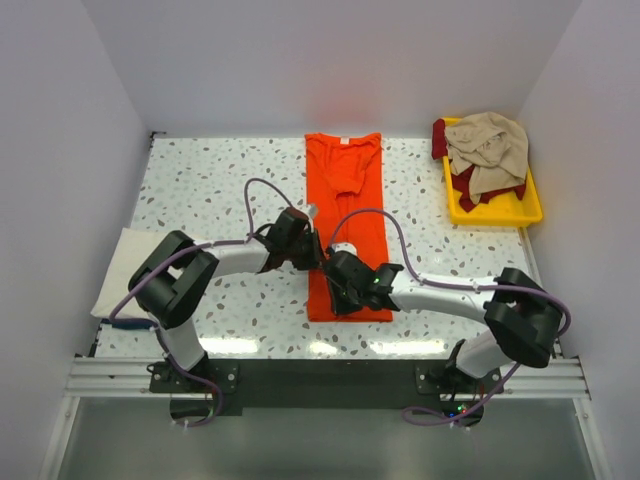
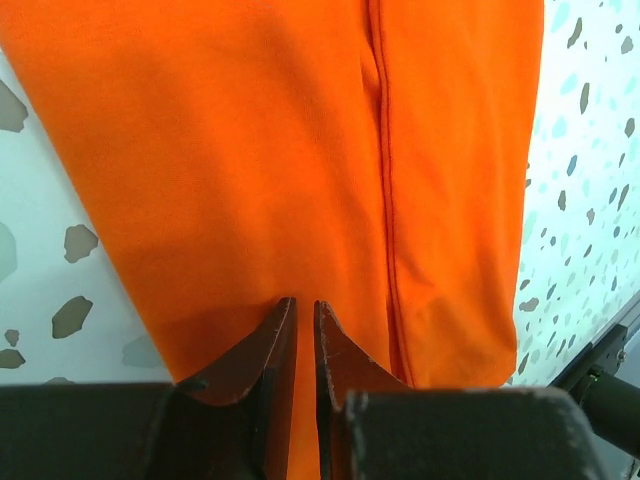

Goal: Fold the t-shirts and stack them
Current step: Fold the tshirt

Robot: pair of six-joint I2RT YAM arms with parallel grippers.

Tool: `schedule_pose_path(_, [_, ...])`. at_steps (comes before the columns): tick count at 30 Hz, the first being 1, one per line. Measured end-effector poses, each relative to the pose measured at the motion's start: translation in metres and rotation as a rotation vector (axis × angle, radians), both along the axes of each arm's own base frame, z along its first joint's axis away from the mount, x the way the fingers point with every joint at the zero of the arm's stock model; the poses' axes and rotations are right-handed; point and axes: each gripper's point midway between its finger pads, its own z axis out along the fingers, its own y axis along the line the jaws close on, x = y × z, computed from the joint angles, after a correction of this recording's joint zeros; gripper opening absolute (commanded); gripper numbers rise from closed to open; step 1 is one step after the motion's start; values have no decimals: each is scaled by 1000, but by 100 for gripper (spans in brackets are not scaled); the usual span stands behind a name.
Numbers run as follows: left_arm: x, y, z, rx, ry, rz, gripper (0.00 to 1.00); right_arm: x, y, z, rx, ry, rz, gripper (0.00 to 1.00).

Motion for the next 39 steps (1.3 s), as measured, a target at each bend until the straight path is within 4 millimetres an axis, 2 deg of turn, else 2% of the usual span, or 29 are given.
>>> schedule_pose_path(8, [1,-1,1,-5,-5,0,18,-20,-30,-27,-86,53,2,25])
schedule_pose_path(17, [2,0,1,-14,0,-3,21,-22,-32,-29,-90,59,-3,25])
schedule_pose_path(21, [-1,-3,3,-27,5,-22,28,-21,-31,-19,-68,46,-3,28])
schedule_pose_path(25, [3,-10,17,-54,-19,-54,37,-15,-25,12,-12,3,-10,35])
schedule_pose_path(28, [4,-13,41,-89,-61,-67,40,-7,-26,44,43,-64,-46,44])
schedule_pose_path(32, [1,-11,84,-143,-140,-70,40,-4,-43,69,69,-120,-108,48])
schedule_pose_path(35, [-11,-1,105,-170,-182,-67,40,-3,-62,72,73,-127,-169,48])
schedule_pose_path(37, [-22,7,104,-169,-177,-67,38,-2,-81,62,66,-107,-221,47])
schedule_pose_path(39, [-37,18,90,-151,-143,-68,37,-1,-100,45,62,-57,-283,47])
